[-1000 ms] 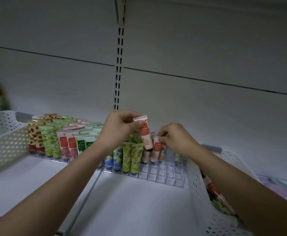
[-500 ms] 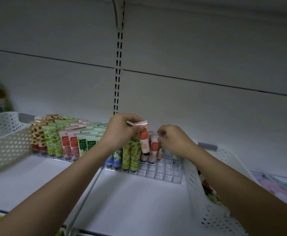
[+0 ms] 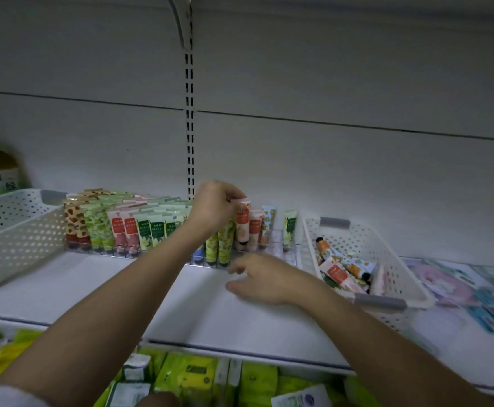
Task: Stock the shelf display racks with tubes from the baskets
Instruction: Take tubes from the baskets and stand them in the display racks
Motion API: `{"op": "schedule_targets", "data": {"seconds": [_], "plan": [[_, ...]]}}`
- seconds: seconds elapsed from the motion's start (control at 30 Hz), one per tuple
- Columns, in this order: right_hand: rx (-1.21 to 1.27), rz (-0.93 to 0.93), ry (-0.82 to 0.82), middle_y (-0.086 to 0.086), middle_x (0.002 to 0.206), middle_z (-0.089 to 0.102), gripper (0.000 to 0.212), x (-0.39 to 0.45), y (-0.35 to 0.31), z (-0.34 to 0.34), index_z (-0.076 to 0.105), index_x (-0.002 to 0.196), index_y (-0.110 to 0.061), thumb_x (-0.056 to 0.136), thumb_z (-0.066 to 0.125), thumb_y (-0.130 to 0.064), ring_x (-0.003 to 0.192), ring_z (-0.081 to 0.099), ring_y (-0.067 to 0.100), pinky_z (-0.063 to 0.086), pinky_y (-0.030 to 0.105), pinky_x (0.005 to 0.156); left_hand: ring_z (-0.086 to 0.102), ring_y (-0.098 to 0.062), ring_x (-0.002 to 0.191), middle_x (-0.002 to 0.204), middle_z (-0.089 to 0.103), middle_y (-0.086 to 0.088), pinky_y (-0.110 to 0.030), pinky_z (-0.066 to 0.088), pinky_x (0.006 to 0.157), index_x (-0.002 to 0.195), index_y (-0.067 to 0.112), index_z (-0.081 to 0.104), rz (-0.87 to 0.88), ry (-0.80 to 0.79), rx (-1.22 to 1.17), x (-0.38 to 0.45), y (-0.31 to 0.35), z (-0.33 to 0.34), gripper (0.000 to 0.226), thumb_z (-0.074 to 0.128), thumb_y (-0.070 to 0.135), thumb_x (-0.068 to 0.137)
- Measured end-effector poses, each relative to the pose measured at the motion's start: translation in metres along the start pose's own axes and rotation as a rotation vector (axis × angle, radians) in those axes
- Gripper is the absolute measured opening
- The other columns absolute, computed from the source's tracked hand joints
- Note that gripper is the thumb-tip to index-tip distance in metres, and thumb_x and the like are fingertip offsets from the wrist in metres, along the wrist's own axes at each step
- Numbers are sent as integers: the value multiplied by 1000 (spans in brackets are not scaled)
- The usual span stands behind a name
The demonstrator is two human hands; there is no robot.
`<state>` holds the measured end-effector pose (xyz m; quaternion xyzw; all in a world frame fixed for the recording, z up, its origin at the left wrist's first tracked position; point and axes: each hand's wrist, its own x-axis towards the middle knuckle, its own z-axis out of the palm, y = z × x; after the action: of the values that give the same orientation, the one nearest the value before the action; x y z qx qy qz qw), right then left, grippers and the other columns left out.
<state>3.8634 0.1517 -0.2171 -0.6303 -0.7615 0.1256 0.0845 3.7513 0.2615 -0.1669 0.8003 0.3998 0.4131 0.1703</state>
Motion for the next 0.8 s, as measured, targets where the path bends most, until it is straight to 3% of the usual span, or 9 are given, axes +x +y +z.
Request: {"op": "schedule_targets", "data": {"seconds": [0.17,0.33,0.63,0.8], "plan": [[23,-6,-12,-4,157,33,64,-12,21,51,37,149,-25,95,44,-60,142,29,18,26,38,116,62,-8,78,96,75,-3,-18,44,71,96,13,78,-8,26,97,-6,-1,9,13,73,12,84],[26,-27,33,-15,163,10,68,-18,37,77,20,154,-38,94,31,-68,149,4,5,-1,32,120,67,-16,88,102,74,-7,-22,48,79,101,10,76,9,44,116,-12,-3,16,17,71,8,85],[40,-33,57,-14,163,11,67,-17,39,81,21,154,-36,95,32,-67,150,5,6,0,36,122,67,-22,93,105,73,-10,-30,52,86,104,9,75,-17,17,182,-9,-7,28,19,70,7,86],[44,-42,67,-14,163,12,67,-16,41,83,23,153,-35,94,33,-66,150,5,6,0,36,122,67,-26,89,101,73,-11,-33,53,81,103,10,75,-18,-53,285,-8,-12,34,16,64,15,91]]}}
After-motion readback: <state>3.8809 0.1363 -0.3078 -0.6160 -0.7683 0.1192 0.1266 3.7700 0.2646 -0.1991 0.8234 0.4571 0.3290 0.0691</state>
